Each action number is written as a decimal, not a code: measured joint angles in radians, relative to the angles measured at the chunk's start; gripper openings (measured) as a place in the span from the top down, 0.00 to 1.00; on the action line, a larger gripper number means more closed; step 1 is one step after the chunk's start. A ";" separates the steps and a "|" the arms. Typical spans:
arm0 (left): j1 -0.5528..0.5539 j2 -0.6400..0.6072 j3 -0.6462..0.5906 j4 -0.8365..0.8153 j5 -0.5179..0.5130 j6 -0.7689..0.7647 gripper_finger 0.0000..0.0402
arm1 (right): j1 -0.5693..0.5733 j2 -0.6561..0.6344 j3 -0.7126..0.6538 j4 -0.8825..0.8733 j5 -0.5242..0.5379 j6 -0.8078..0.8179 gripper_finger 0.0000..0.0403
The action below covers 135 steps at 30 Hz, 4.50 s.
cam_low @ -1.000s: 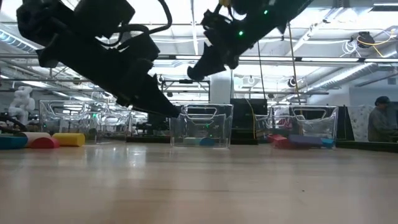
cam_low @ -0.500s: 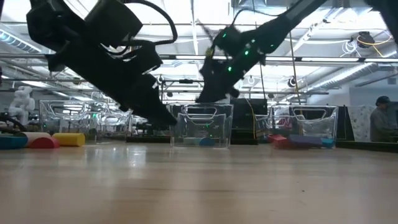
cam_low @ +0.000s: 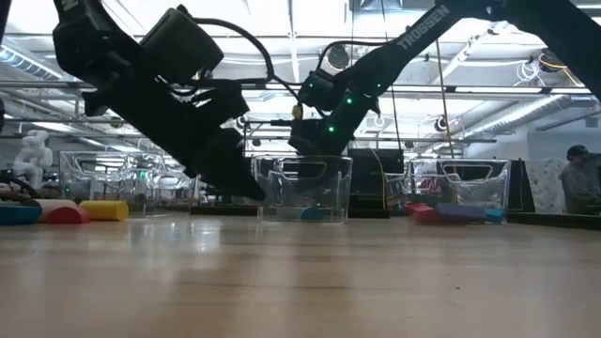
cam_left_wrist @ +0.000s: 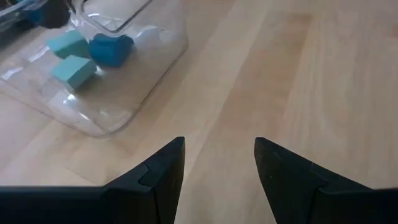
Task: Sort blocks by size
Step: Put the blue half circle block into the center transparent bin, then put the green half circle block into the center transparent bin
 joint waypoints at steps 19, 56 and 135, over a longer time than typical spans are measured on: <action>-0.034 0.000 0.000 -0.024 0.033 -0.069 0.51 | 0.034 -0.066 -0.001 -0.028 0.027 0.023 0.41; -0.179 0.000 -0.001 -0.063 -0.088 -0.240 0.51 | 0.733 -0.673 -0.558 -0.422 0.283 0.509 0.44; -0.137 0.013 -0.001 -0.046 -0.110 -0.212 0.51 | 0.681 -0.395 -0.207 -0.492 0.222 -0.006 0.72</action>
